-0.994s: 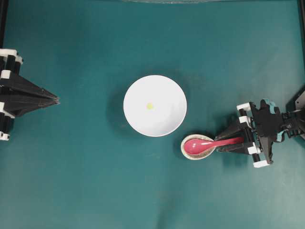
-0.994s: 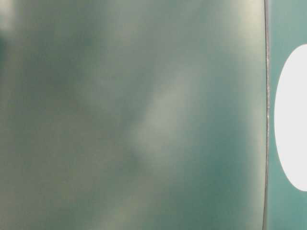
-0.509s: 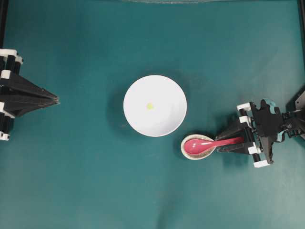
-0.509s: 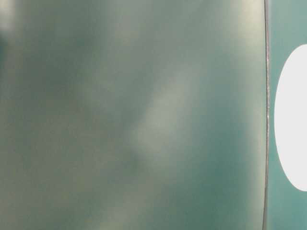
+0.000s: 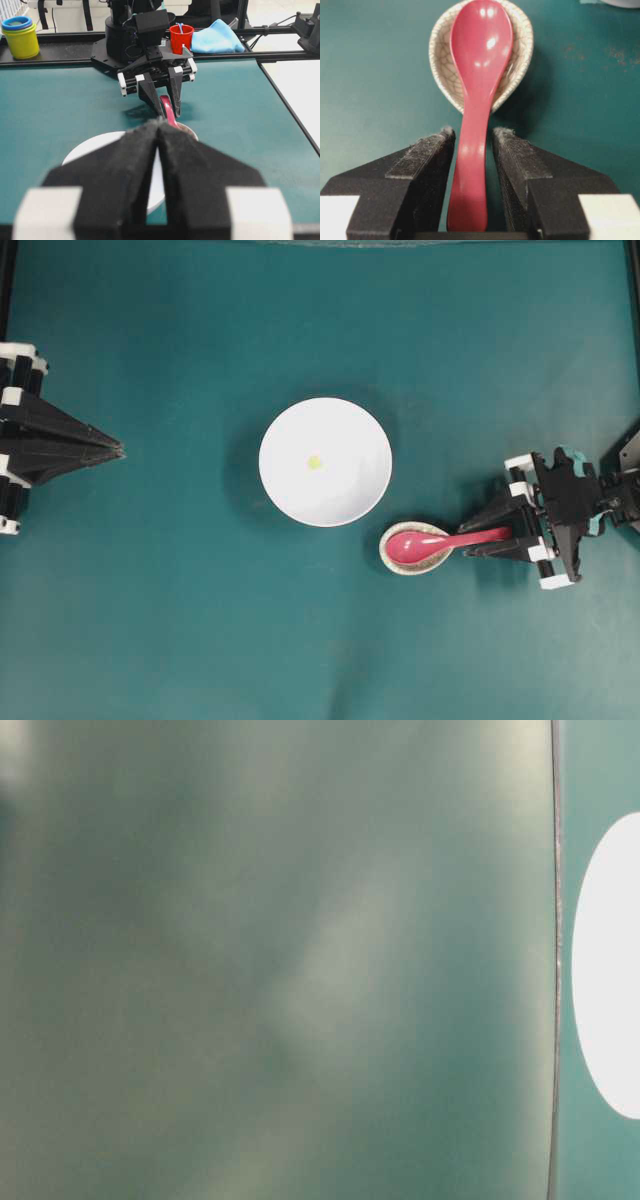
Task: Scoop the yellow hexagonal prism block from the bowl with a spoon using the right arm.
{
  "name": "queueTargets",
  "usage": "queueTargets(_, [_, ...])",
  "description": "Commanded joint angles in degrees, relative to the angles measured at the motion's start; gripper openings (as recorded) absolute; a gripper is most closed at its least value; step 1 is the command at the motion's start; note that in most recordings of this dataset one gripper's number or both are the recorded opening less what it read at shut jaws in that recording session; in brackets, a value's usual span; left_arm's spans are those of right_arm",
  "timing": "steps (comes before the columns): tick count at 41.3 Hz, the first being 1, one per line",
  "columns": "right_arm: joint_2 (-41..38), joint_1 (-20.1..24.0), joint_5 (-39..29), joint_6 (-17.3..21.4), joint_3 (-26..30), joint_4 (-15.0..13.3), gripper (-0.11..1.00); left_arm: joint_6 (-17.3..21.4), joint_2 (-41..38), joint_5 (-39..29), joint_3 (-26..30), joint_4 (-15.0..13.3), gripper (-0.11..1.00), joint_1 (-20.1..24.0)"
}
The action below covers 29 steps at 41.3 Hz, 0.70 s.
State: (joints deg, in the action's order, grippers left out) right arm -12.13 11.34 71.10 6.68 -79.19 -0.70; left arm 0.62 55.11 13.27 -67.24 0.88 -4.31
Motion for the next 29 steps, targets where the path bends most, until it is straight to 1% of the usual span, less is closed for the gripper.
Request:
queueTargets(1, [1.5,0.3,1.1,0.0,-0.1,0.2,0.43,0.1,-0.5,0.2,1.3,0.2,0.07,-0.1])
queueTargets(14, [1.5,0.3,1.1,-0.1,0.1,0.5,0.43,0.1,-0.5,0.2,1.3,0.2,0.07,-0.1])
queueTargets(21, [1.5,0.3,1.1,-0.4,0.2,1.4,0.43,0.1,-0.5,0.4,1.3,0.2,0.07,-0.1])
queueTargets(29, [1.6,0.2,1.1,-1.1,0.6,1.4,0.43,0.1,-0.5,0.4,1.3,0.2,0.07,-0.1])
